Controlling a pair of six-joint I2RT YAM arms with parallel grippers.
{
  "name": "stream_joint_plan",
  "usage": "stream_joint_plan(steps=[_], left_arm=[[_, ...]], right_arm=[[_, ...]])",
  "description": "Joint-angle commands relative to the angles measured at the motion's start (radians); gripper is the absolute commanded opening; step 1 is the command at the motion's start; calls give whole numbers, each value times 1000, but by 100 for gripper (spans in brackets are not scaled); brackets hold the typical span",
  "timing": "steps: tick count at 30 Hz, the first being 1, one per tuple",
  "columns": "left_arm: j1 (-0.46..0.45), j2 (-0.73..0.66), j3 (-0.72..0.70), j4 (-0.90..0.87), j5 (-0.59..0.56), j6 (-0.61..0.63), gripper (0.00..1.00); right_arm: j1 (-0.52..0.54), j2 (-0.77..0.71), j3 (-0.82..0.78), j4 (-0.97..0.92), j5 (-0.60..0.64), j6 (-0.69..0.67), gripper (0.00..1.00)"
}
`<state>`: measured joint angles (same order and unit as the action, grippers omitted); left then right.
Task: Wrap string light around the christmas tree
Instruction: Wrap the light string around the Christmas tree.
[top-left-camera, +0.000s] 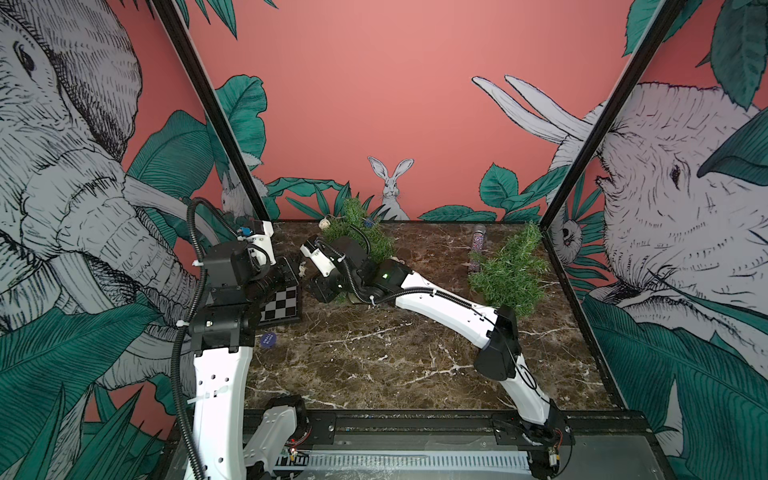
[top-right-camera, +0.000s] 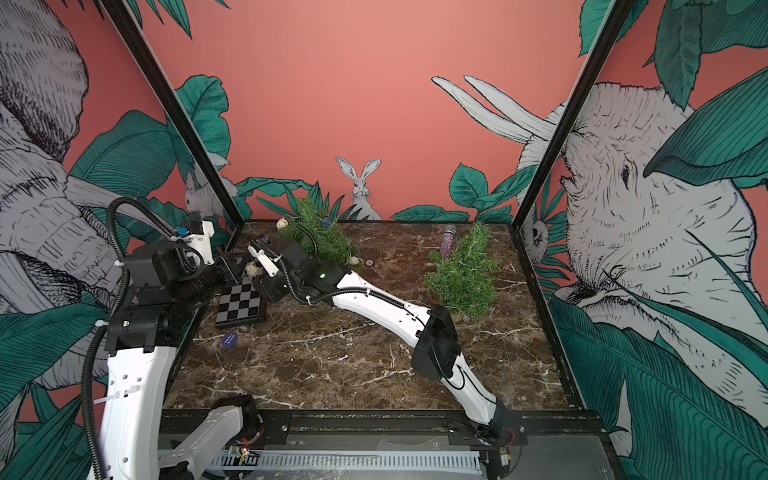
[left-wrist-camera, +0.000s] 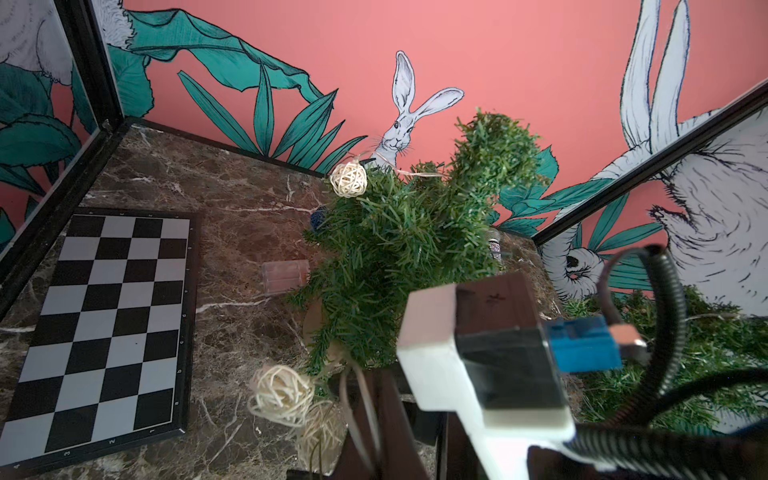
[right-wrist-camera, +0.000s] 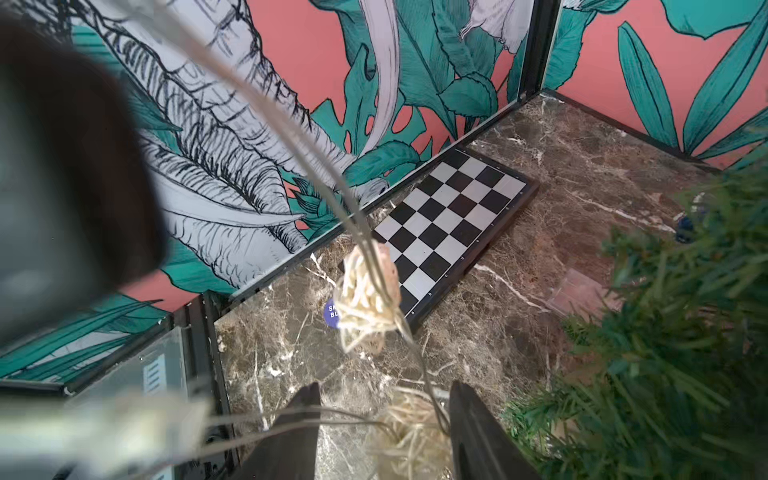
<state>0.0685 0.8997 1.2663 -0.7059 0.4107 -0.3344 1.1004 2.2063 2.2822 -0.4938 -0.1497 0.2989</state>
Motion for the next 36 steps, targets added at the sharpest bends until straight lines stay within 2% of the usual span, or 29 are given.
stream_joint_plan(steps=[1, 5, 9, 25, 30, 34, 36], left_arm=[[-1, -18, -25, -12, -1, 32, 0], [-2, -17, -40, 23, 18, 17, 0], [-2, -13, -37, 53, 51, -12, 0], [-2, -12, -39, 61, 89, -43, 0], [-2, -15, -37, 54, 71, -38, 0], [-1, -33, -45, 34, 38, -32, 0], [-2, -40, -64, 12, 29, -18, 0]], right_arm=[[-7, -97, -82, -14, -15, 10, 56], [-32, -196, -220, 18, -64, 31, 56], [-39, -200, -228, 37, -97, 44, 55], [-63, -16, -53, 104, -130, 137, 48], [-68, -26, -92, 108, -38, 79, 28], [-89, -19, -24, 14, 91, -71, 14], [-96, 1, 67, -31, 86, -124, 1]])
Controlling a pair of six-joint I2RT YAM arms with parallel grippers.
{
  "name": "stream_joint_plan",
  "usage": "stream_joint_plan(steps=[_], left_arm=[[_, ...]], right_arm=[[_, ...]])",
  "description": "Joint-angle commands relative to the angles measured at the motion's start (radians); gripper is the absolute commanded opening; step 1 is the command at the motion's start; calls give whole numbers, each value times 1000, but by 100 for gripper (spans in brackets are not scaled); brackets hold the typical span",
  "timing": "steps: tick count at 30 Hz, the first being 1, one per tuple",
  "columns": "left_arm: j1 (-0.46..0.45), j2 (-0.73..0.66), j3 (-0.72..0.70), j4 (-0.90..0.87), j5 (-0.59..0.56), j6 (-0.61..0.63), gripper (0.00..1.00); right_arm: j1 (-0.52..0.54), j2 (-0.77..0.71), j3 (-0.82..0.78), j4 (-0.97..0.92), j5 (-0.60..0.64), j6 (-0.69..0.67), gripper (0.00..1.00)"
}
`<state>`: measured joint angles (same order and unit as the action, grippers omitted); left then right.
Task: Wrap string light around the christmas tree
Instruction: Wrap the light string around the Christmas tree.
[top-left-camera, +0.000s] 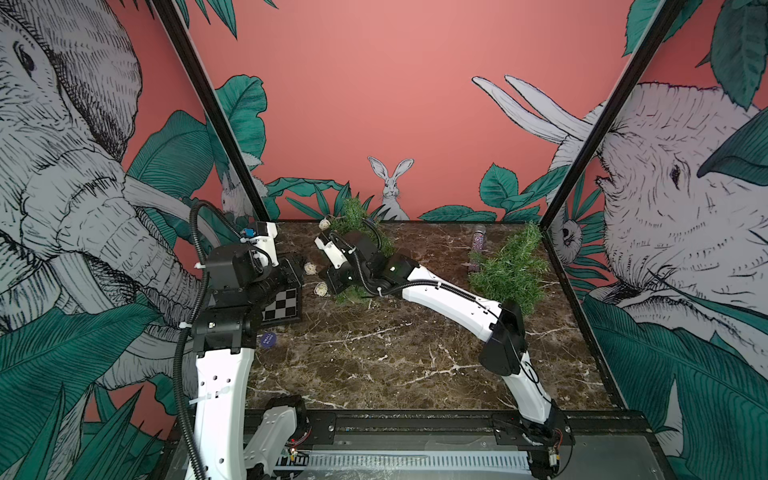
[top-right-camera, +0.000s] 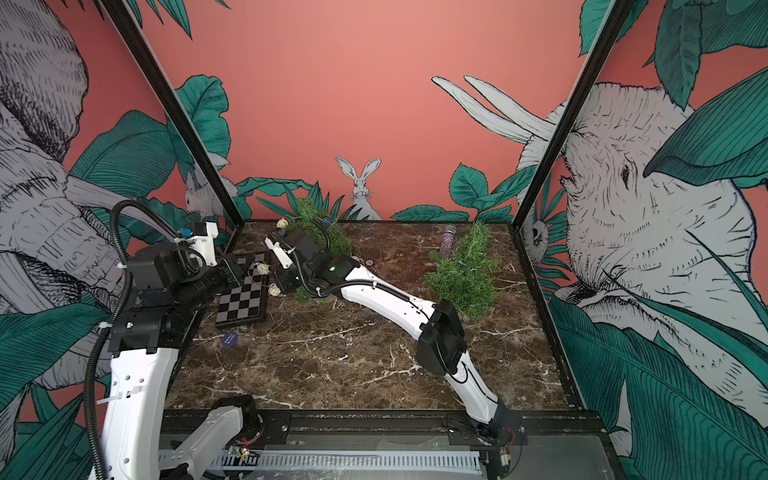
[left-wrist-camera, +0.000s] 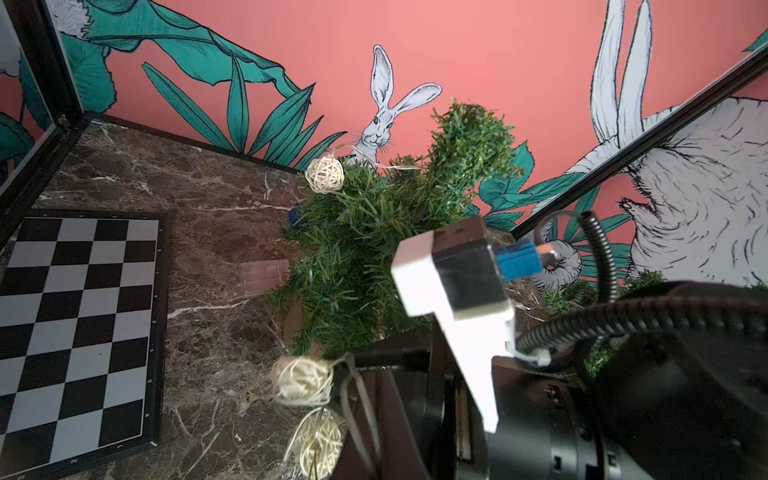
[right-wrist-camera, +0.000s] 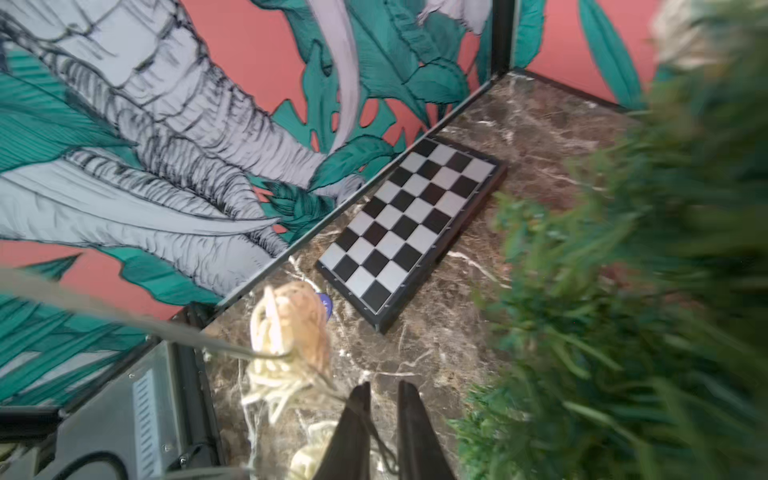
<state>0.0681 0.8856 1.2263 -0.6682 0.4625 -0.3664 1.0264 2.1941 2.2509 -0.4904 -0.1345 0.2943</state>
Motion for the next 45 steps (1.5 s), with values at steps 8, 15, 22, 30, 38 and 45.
stream_joint_plan(steps=[8, 15, 22, 30, 38, 45], left_arm=[[-2, -44, -167, -53, -103, 48, 0], [-5, -45, -218, -1, -66, 6, 0], [-19, -53, -286, 30, -65, -23, 0], [-46, -73, -310, 42, -69, -47, 0], [-47, -19, -259, 47, -190, -30, 0], [-47, 109, -173, 94, -341, 11, 0]], right_arm=[[-27, -4, 359, 0, -205, -40, 0], [-56, 3, 273, 359, -265, -12, 0], [-81, 175, 415, 708, -206, 53, 0], [-85, 225, 447, 812, -154, -75, 0], [-98, 201, 492, 788, -142, -182, 0], [-126, 190, 536, 801, -110, -300, 0]])
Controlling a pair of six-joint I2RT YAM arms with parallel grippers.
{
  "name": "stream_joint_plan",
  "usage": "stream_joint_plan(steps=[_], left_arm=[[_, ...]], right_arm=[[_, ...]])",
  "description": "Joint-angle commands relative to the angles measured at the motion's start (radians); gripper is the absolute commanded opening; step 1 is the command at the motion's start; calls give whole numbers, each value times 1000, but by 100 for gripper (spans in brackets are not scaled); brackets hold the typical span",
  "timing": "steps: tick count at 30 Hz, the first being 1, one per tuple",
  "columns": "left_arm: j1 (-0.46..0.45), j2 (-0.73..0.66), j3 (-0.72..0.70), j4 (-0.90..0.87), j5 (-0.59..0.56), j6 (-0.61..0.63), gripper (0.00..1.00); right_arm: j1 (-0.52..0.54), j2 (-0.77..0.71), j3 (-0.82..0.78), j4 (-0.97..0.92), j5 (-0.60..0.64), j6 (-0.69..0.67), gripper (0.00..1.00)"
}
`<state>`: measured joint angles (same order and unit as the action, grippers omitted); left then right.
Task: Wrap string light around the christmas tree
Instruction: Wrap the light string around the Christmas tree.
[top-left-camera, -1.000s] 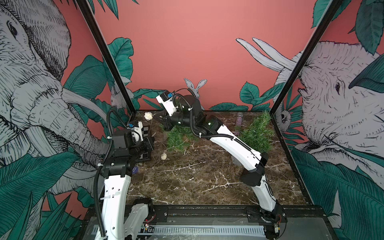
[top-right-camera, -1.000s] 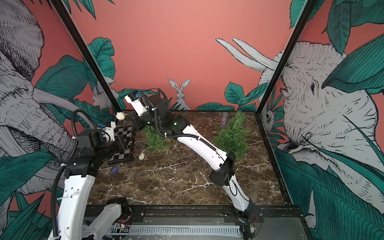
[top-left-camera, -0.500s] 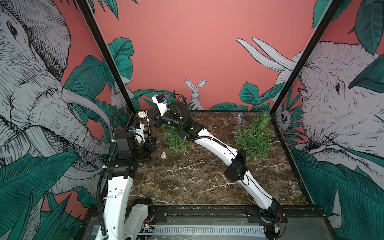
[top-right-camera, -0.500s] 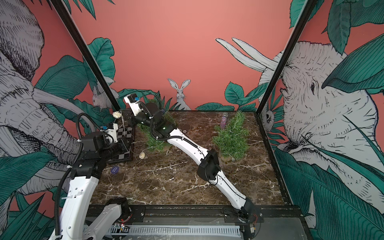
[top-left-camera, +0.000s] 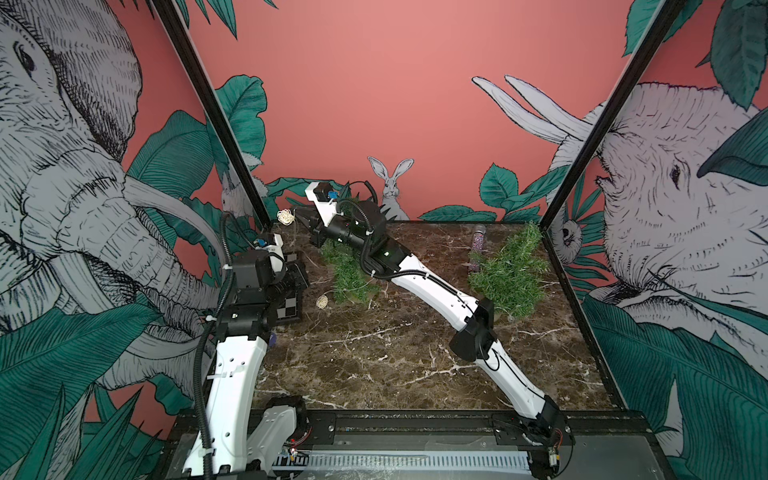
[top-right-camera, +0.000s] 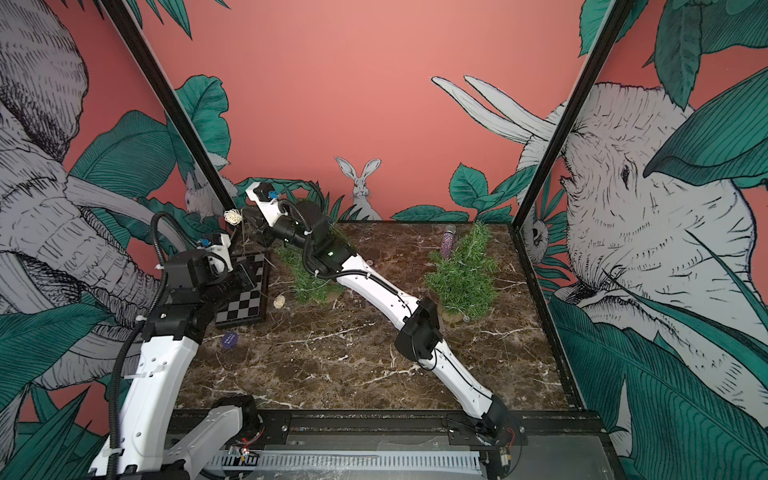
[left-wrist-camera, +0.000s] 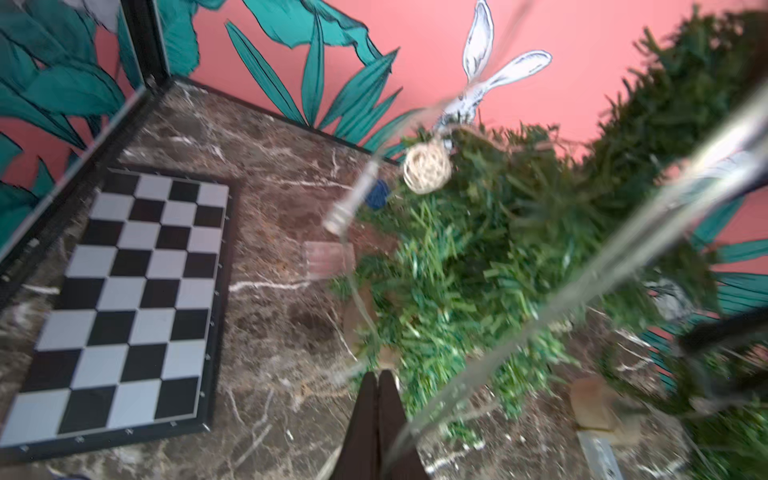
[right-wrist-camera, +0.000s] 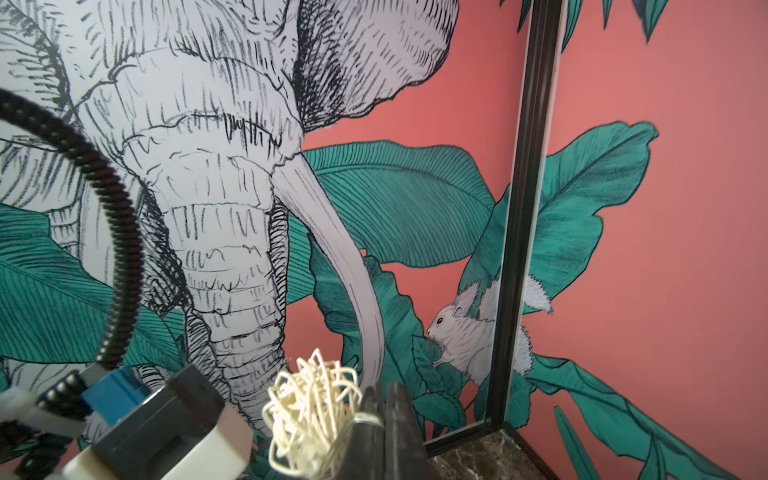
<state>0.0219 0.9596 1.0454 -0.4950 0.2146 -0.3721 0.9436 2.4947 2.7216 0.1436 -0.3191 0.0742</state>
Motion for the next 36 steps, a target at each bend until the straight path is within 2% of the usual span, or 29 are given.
stream_joint_plan(steps=[1, 13, 16, 20, 27, 36], left_arm=[[-1, 51, 15, -61, -94, 12, 0], [-49, 213, 136, 82, -89, 8, 0], [-67, 278, 194, 114, -72, 21, 0], [-87, 369, 285, 127, -66, 47, 0], [-96, 494, 397, 152, -6, 89, 0], [-109, 563, 420, 226, 135, 82, 0]], right_arm=[[-46, -113, 65, 172, 74, -109, 0], [-107, -58, 102, 377, 215, -388, 0], [-140, -58, 113, 401, 241, -373, 0], [-169, -77, 98, 403, 244, -396, 0], [-192, -92, 46, 324, 215, -586, 0], [-252, -122, 16, 313, 224, -608, 0]])
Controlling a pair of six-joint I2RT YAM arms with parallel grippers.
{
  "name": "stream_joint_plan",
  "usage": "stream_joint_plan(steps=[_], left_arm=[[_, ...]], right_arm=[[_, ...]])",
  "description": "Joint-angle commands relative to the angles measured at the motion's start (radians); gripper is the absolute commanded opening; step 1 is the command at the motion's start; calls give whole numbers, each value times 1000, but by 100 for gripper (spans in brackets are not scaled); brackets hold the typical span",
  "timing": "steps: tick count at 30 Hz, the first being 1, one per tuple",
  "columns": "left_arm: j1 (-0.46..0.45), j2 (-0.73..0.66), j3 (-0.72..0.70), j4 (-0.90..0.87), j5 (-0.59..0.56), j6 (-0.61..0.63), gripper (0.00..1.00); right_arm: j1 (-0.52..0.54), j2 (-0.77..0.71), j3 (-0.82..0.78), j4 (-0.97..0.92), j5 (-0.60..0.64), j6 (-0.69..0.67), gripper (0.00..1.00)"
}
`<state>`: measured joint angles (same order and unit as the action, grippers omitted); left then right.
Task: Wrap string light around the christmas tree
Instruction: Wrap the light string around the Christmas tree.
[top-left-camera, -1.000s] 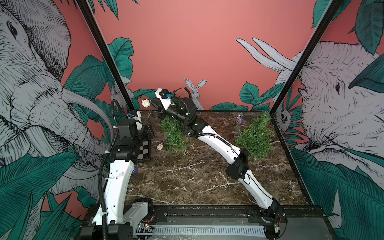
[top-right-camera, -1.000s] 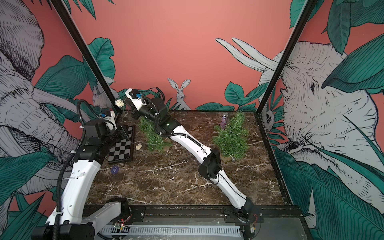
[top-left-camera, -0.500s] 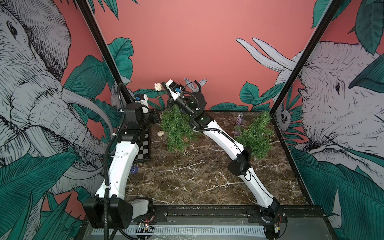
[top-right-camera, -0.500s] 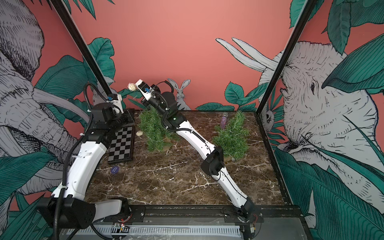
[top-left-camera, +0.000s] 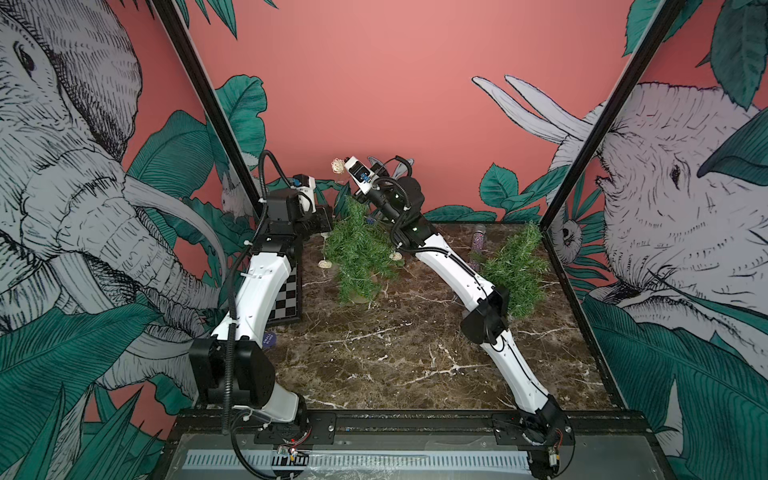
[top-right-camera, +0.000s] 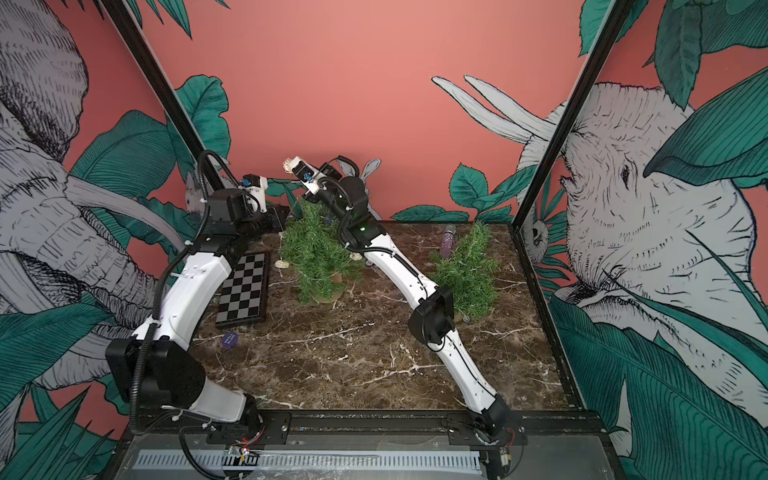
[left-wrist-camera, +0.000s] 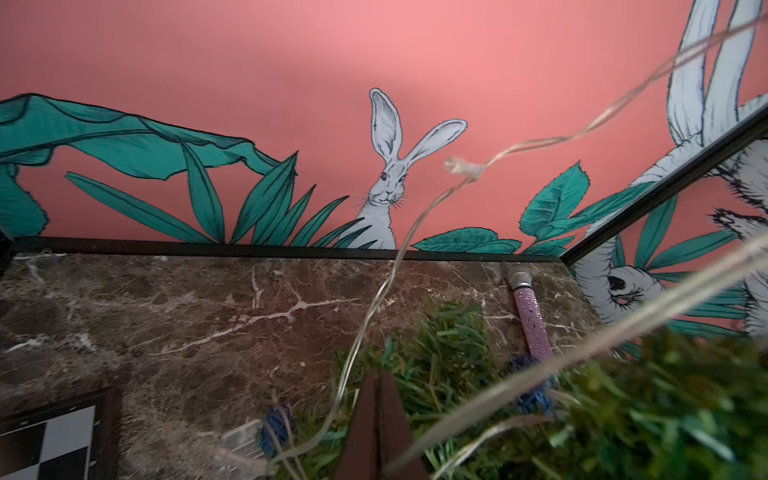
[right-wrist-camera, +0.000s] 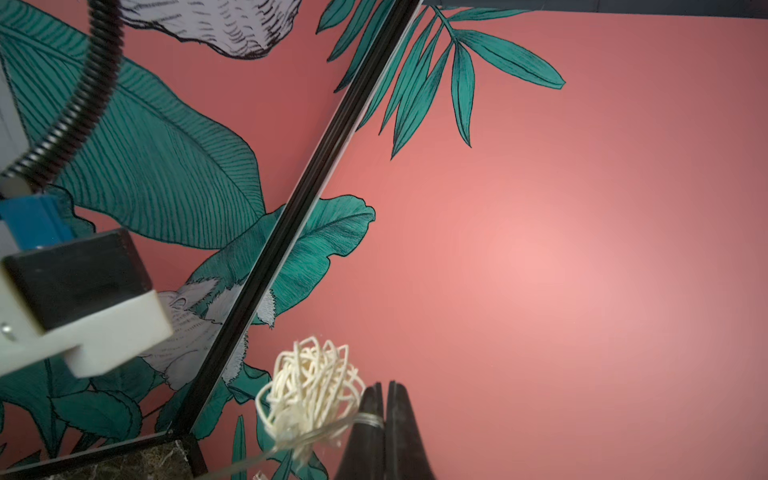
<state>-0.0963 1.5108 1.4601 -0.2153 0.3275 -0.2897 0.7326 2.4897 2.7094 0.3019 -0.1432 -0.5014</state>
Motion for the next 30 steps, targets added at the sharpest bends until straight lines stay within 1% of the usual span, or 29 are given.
stream_joint_plan(steps=[1, 5, 7, 12, 15, 19, 22, 25, 30], left_arm=[[7, 15, 6, -50, 27, -3, 0], [0, 20, 0, -48, 29, -7, 0], [0, 15, -8, -51, 30, -4, 0], [0, -40, -59, -56, 21, 6, 0], [0, -73, -86, -74, 9, 21, 0], [0, -108, -124, -82, 2, 29, 0], [0, -127, -141, -82, 14, 27, 0], [0, -149, -153, -71, 23, 29, 0], [0, -174, -163, -34, 65, 20, 0]], right_arm=[[-41, -117, 30, 152, 48, -53, 0], [-51, -124, 30, 180, 53, -73, 0], [-59, -133, 30, 190, 34, 1, 0], [-63, -158, 23, 231, -42, 297, 0], [-45, -166, 9, 284, -60, 386, 0], [-26, -181, -10, 364, -30, 416, 0], [-25, -178, 24, 412, 1, 442, 0], [-25, -175, 58, 434, 55, 442, 0], [-29, -175, 56, 463, 152, 417, 0]])
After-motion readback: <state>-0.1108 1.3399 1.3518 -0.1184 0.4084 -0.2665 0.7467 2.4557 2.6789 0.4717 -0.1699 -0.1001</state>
